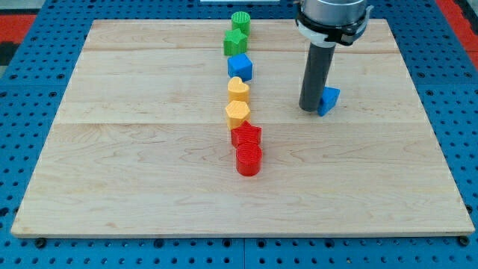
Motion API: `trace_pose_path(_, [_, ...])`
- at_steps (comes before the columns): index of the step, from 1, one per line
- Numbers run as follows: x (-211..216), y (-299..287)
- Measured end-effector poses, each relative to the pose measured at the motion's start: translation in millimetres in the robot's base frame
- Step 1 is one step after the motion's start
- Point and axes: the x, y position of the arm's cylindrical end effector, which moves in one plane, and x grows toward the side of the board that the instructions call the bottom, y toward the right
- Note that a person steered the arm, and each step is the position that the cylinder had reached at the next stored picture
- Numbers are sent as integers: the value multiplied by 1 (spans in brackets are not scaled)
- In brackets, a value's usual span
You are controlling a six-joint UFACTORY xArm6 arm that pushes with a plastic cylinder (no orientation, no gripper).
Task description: Place the red circle left to the red star
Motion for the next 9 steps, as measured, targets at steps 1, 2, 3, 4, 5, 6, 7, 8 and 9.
trace_pose_path(1, [0,22])
trace_pose_path(2, [13,41])
trace_pose_path(3, [66,28])
trace_pose_path(4, [98,-8])
trace_pose_path(5, [108,-65])
trace_pose_path(6, [118,-104])
trace_pose_path(7, [142,-108])
trace_pose_path(8, [145,-117])
trace_pose_path(9, [140,-148])
